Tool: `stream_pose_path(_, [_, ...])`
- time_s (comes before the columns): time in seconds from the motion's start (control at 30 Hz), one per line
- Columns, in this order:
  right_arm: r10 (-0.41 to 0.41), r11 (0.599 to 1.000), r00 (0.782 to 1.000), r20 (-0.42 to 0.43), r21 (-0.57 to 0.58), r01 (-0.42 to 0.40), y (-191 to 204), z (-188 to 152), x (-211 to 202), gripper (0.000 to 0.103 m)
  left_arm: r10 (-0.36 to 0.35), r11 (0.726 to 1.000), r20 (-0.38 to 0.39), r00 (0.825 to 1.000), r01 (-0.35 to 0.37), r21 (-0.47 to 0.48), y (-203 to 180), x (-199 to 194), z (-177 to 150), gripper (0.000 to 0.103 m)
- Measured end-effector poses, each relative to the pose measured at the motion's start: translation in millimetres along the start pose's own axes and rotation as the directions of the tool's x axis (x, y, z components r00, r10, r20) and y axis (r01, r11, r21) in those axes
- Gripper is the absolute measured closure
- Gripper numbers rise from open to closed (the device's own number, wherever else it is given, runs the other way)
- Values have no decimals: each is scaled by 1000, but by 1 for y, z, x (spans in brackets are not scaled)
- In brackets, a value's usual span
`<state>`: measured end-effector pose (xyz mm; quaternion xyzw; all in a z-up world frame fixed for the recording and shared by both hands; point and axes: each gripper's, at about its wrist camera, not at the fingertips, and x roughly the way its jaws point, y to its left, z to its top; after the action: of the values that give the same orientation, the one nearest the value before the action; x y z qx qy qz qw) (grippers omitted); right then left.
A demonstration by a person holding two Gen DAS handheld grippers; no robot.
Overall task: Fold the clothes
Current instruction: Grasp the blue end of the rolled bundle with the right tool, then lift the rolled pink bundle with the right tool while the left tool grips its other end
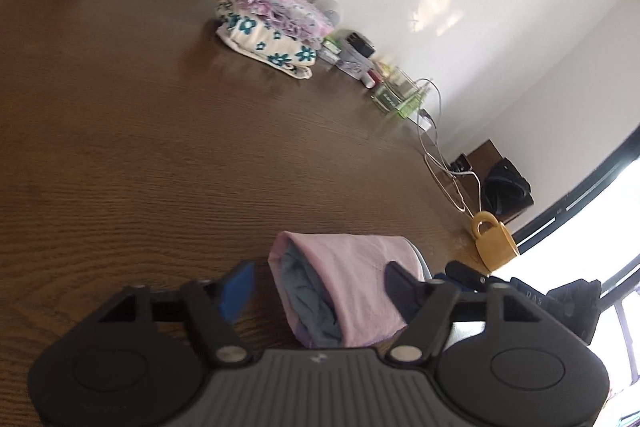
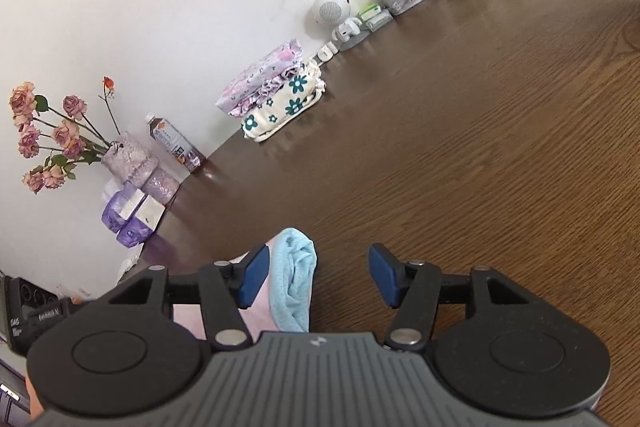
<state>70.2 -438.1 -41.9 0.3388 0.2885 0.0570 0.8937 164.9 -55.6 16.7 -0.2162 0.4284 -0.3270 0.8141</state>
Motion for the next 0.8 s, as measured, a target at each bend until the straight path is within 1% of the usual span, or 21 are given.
stream_pose_path(0.07, [33,999,999,-25,14,-33,-4,1,3,36,-12,1000,-15,1000,11,-28,4,2,3,24])
stream_pose_path(0.17, [62,998,996,-63,37,-60,-7,2,11,36,-32,997,-43,999,29,-68,8,8,6,24])
stream_pose_path(0.27, [78,996,993,-91,48,-74,-6,4,20,37,-32,995,-73,997,25,-96,11,16,6,24])
stream_pose_path(0.37, [98,994,988,-120,55,-92,-4,8,29,37,-56,991,-101,993,43,-125,13,25,6,25])
stream_pose_path(0.43, [114,992,983,-144,60,-106,-1,9,36,39,-74,989,-110,991,58,-137,13,29,6,25])
stream_pose_path(0.47, [119,992,980,-156,65,-110,0,10,39,42,-83,988,-114,990,66,-142,13,31,6,25])
stream_pose_path(0.53, [131,990,974,-185,77,-118,1,13,46,46,-91,984,-125,988,69,-164,14,36,6,28])
stream_pose_path(0.6, [150,987,966,-209,95,-133,1,15,51,47,-96,980,-137,986,69,-188,15,41,7,41])
stream_pose_path(0.63, [160,985,963,-218,103,-140,0,16,53,47,-98,977,-143,985,68,-200,16,43,7,44])
stream_pose_path(0.7, [177,981,958,-226,120,-153,-2,17,55,47,-104,972,-154,983,67,-224,18,48,8,59])
stream_pose_path(0.73, [183,979,956,-229,127,-157,-3,17,56,48,-108,969,-156,982,69,-238,20,50,8,61])
stream_pose_path(0.8, [184,978,956,-230,138,-156,-6,17,56,56,-129,958,-154,980,83,-275,27,52,8,67])
